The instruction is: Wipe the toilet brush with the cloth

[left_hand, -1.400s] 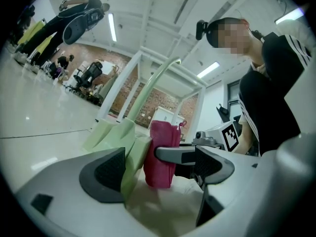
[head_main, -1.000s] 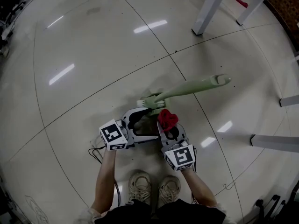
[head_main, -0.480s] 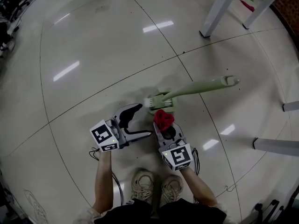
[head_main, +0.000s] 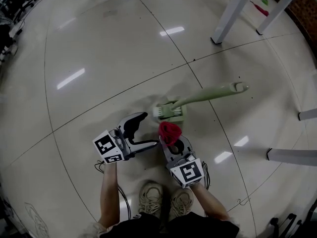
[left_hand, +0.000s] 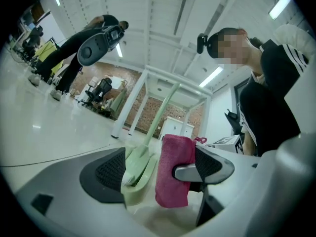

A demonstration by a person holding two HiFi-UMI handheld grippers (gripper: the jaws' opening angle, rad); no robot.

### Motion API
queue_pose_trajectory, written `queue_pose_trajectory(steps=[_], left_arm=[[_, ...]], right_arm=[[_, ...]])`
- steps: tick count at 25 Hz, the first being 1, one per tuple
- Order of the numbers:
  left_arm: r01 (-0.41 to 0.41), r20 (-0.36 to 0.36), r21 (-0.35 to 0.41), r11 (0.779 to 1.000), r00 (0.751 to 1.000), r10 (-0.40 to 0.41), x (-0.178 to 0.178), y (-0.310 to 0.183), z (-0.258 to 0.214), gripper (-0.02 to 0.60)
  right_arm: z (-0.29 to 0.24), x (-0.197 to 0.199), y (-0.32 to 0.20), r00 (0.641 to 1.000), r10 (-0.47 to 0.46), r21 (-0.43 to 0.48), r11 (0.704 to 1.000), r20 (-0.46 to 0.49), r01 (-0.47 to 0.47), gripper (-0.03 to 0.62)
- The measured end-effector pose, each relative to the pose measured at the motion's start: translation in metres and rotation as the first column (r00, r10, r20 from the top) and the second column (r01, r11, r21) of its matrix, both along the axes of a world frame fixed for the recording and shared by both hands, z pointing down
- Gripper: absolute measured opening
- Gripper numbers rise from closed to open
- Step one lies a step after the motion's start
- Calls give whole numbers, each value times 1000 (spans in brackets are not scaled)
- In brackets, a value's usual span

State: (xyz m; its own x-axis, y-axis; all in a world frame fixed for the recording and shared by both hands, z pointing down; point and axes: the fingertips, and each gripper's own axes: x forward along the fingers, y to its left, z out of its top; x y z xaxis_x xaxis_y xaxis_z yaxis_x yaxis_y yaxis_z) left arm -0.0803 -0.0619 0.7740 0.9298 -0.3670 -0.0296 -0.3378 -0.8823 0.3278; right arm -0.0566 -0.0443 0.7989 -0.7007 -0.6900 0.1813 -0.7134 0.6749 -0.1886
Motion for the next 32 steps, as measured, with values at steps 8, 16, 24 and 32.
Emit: queue_pose_trajectory(steps=[8, 16, 24, 32], left_arm=[[-74, -45, 170, 983, 996, 83, 35, -33, -123, 422], [-300, 105, 283, 911, 954, 281, 111, -48, -250, 420], [-381, 132, 213, 900, 924, 360, 142, -53, -243, 115], [-342, 105, 294, 892, 940, 326, 138, -61, -247, 115]], right_arm=[[-60, 89, -7, 988, 153, 48, 987, -3, -152, 31], [-137, 159, -24, 965, 261, 122, 959, -28, -255, 31], [-165, 173, -35, 958, 285, 144, 947, 31, -286, 31], [-164, 162, -50, 960, 265, 140, 951, 91, -276, 31]])
